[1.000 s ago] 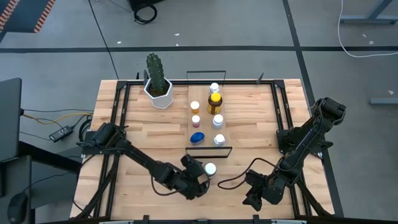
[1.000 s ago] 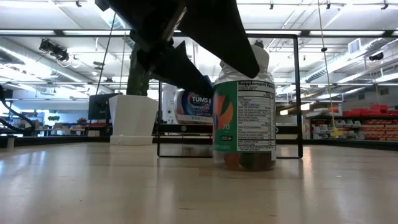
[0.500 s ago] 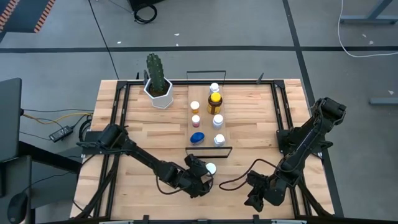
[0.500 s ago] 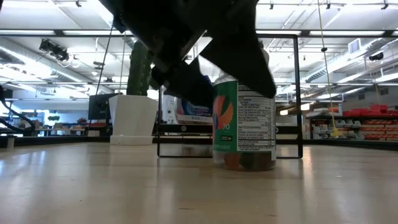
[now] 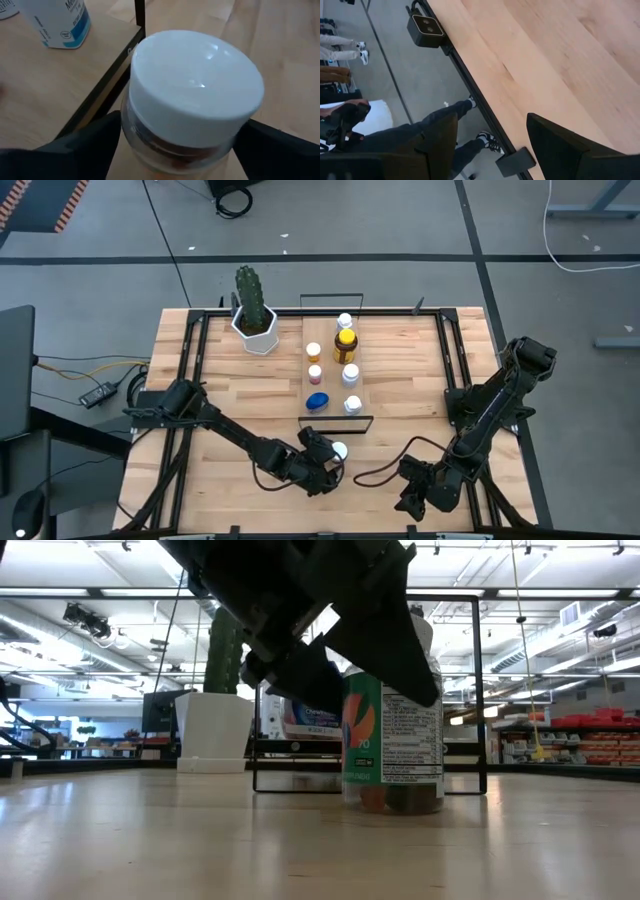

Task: Pick and place medicine bottles onto shelf by color
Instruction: Put the green medicine bottle on the shelf

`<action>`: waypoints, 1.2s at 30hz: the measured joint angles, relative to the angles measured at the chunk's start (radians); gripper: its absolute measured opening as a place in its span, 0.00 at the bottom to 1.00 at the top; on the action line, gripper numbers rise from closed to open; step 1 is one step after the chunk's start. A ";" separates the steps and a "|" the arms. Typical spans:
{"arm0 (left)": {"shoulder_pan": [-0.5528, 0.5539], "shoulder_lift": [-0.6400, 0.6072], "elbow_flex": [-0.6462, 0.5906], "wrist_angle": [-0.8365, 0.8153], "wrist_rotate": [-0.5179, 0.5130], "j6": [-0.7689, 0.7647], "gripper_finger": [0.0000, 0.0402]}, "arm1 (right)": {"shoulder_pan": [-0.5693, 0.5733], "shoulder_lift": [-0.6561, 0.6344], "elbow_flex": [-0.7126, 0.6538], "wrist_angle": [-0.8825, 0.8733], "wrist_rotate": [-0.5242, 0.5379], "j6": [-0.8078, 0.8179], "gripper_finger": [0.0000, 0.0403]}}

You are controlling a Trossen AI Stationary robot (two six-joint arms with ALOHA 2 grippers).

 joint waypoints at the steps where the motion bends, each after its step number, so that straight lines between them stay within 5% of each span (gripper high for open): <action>1: 0.000 0.000 0.000 0.000 0.000 0.000 0.88 | 0.000 0.000 0.000 0.000 0.000 0.000 0.61; 10: 0.000 0.000 0.000 0.000 0.000 0.000 0.76 | 0.000 0.000 0.000 0.000 0.000 -0.002 0.61; 36: -0.022 -0.007 0.007 0.149 0.002 0.098 0.76 | 0.000 0.000 0.000 -0.006 0.000 0.005 0.61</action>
